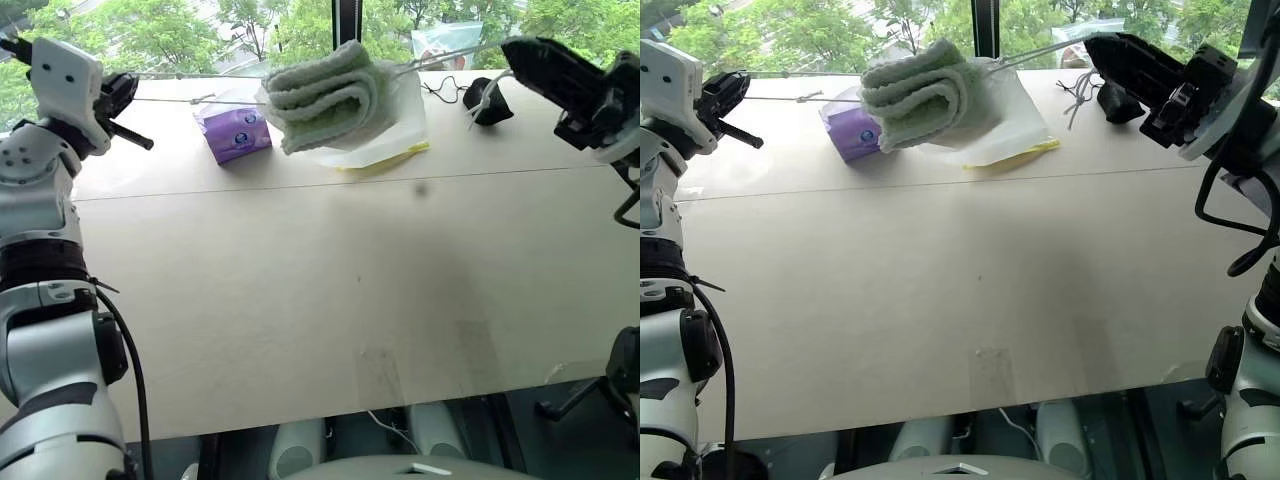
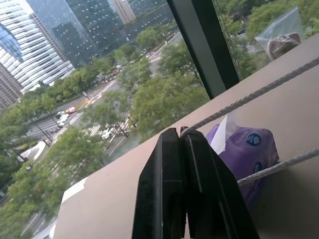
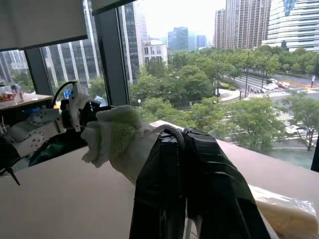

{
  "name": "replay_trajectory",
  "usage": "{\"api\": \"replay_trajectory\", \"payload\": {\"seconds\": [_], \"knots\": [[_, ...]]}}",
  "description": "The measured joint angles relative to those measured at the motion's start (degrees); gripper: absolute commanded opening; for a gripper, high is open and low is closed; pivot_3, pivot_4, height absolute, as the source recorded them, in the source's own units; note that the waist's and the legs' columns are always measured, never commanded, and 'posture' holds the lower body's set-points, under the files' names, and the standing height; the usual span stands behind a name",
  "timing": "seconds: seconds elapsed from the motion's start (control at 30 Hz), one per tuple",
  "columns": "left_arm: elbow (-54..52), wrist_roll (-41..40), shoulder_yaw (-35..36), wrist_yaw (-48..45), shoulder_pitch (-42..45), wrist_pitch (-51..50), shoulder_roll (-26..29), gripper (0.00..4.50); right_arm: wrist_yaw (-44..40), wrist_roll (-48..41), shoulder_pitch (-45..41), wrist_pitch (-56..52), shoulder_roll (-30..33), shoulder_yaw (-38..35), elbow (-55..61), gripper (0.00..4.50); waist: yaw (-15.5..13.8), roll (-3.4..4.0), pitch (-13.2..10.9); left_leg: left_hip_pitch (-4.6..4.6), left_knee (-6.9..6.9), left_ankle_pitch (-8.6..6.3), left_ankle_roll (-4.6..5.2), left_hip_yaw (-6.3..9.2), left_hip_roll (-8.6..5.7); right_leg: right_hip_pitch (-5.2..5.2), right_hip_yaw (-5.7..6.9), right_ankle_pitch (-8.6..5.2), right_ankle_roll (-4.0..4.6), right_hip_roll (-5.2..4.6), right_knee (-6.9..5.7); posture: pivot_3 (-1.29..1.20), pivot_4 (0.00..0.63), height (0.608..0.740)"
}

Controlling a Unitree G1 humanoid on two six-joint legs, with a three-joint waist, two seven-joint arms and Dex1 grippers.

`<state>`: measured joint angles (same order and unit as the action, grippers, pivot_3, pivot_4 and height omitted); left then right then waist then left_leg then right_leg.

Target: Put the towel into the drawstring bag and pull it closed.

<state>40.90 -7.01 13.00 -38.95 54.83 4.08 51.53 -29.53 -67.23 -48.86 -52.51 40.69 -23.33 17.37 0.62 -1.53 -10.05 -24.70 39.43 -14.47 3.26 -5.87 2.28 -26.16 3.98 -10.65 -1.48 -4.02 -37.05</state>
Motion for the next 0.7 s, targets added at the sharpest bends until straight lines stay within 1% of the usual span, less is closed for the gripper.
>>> {"api": "replay_trajectory", "payload": {"seconds": [0.07, 0.17, 0.27, 0.33, 0.4, 0.43, 0.53, 0.7], "knots": [[0.38, 0.05, -0.2, -2.27, 2.9, -0.56, 1.57, 0.06, 2.22, -4.22, -4.43, -0.31, 1.22, -0.52, -0.82, 0.0, 0.06, 0.0, 0.0, 0.0, -0.02, 0.0, 0.0, -0.01, 0.0, 0.0, -0.01, 0.0, 0.0, 0.0, 0.03, 0.0, 0.15, 0.74], [1.14, 0.25, -0.72, -4.36, 5.12, -0.56, 3.14, 0.06, 3.64, -7.19, -6.58, -0.65, 2.11, -1.15, -1.12, 0.0, 0.02, -0.01, 0.01, 0.04, -0.03, -0.01, 0.01, -0.01, 0.0, 0.04, 0.0, 0.0, 0.0, 0.0, 0.07, 0.0, 0.15, 0.74], [2.55, 0.36, -1.45, -5.15, 5.88, -0.82, 3.28, 0.06, 4.47, -7.36, -6.58, -0.89, 2.1, 0.49, -1.47, 0.0, 0.01, -0.01, 0.01, 0.02, -0.01, -0.01, 0.02, -0.05, 0.0, 0.04, -0.02, 0.0, 0.0, 0.0, 0.04, 0.0, 0.15, 0.74], [2.45, 0.08, -1.66, -5.86, 5.87, -1.27, 2.96, 0.06, 4.38, -5.93, -6.55, -0.85, 2.12, 2.38, -1.3, 0.0, 0.02, -0.01, 0.02, 0.02, 0.0, -0.01, 0.02, -0.04, 0.0, 0.04, -0.01, 0.0, 0.0, 0.0, 0.02, 0.0, 0.15, 0.74], [-0.77, -1.57, -1.55, -7.52, 4.77, -2.59, 1.82, 0.06, 3.66, -4.07, -5.56, -0.52, 2.13, 4.02, -0.33, 0.0, -0.07, -0.02, 0.02, 0.0, 0.01, -0.01, 0.02, -0.01, 0.01, 0.05, -0.01, 0.0, 0.0, -0.01, 0.02, 0.0, 0.15, 0.74], [-4.42, -3.03, -1.63, -8.97, 3.5, -3.4, 0.39, 0.06, 3.34, -3.37, -5.1, -0.51, 1.7, 5.64, 0.08, 0.0, -0.23, -0.02, 0.02, -0.04, 0.02, -0.01, 0.02, 0.01, 0.0, 0.04, -0.01, 0.0, 0.0, -0.02, 0.03, 0.0, 0.15, 0.74], [-10.35, -6.22, -1.82, -11.21, 2.15, -6.26, -1.89, 0.06, 2.87, -3.47, -4.93, -0.52, 0.55, 7.32, 0.66, 0.0, -0.22, -0.02, 0.02, -0.06, 0.04, -0.01, 0.02, 0.01, 0.0, 0.03, -0.02, 0.0, 0.0, -0.01, 0.06, 0.0, 0.15, 0.74], [-16.28, -11.34, -0.72, -14.42, 2.23, -11.91, -1.6, 0.06, 2.13, -3.74, -5.31, -0.52, 0.76, 7.33, 0.85, 0.0, 0.14, -0.02, 0.02, 0.02, 0.03, 0.0, 0.01, 0.0, 0.01, 0.03, -0.04, 0.0, 0.0, 0.02, 0.01, 0.0, 0.15, 0.74]]}}
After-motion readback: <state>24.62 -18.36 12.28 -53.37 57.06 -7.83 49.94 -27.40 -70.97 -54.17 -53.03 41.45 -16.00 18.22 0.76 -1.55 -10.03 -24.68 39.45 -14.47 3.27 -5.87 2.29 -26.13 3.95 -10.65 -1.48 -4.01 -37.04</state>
